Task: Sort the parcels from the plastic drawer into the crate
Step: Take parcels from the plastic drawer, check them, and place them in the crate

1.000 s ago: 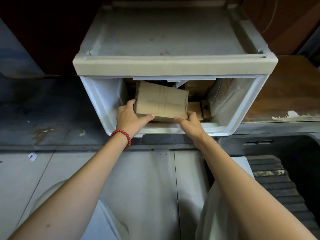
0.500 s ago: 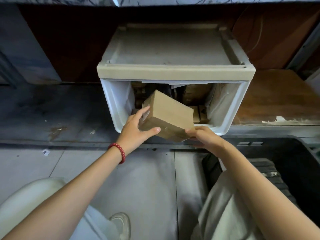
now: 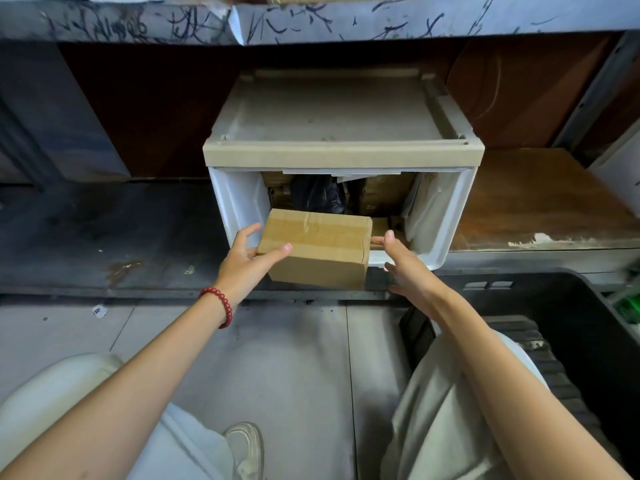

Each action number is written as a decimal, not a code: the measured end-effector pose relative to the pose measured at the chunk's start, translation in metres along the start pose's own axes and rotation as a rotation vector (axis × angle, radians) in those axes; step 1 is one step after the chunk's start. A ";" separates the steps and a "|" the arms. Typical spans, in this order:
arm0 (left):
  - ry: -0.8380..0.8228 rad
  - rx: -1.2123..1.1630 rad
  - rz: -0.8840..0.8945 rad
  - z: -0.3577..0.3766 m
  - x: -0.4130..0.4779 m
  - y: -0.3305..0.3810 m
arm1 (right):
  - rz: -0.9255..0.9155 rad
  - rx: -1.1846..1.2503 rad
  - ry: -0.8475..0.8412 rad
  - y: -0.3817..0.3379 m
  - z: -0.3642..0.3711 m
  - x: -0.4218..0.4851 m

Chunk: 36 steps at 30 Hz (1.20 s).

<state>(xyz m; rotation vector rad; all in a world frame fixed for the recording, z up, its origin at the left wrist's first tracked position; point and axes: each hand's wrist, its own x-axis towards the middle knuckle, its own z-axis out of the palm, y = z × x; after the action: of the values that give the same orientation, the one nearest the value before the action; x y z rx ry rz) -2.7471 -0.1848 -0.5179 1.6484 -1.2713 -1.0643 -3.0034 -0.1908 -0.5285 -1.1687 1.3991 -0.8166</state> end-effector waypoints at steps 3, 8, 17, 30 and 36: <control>-0.014 0.000 0.017 0.004 -0.002 0.002 | 0.024 0.059 -0.033 0.001 -0.001 0.000; -0.004 0.027 0.083 0.013 -0.002 0.009 | 0.002 0.060 -0.013 0.003 -0.003 -0.002; -0.059 0.106 0.124 0.048 -0.003 0.022 | -0.002 0.003 0.216 0.006 -0.023 -0.006; -0.337 0.193 0.360 0.178 -0.015 0.072 | 0.189 0.094 0.378 0.039 -0.145 -0.075; -0.502 0.165 0.343 0.251 -0.046 0.078 | 0.267 0.091 0.462 0.093 -0.197 -0.122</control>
<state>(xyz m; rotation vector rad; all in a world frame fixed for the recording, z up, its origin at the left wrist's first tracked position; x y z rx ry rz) -3.0140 -0.1775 -0.5251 1.2446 -1.9327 -1.2203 -3.2238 -0.0745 -0.5438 -0.7249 1.8267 -0.9835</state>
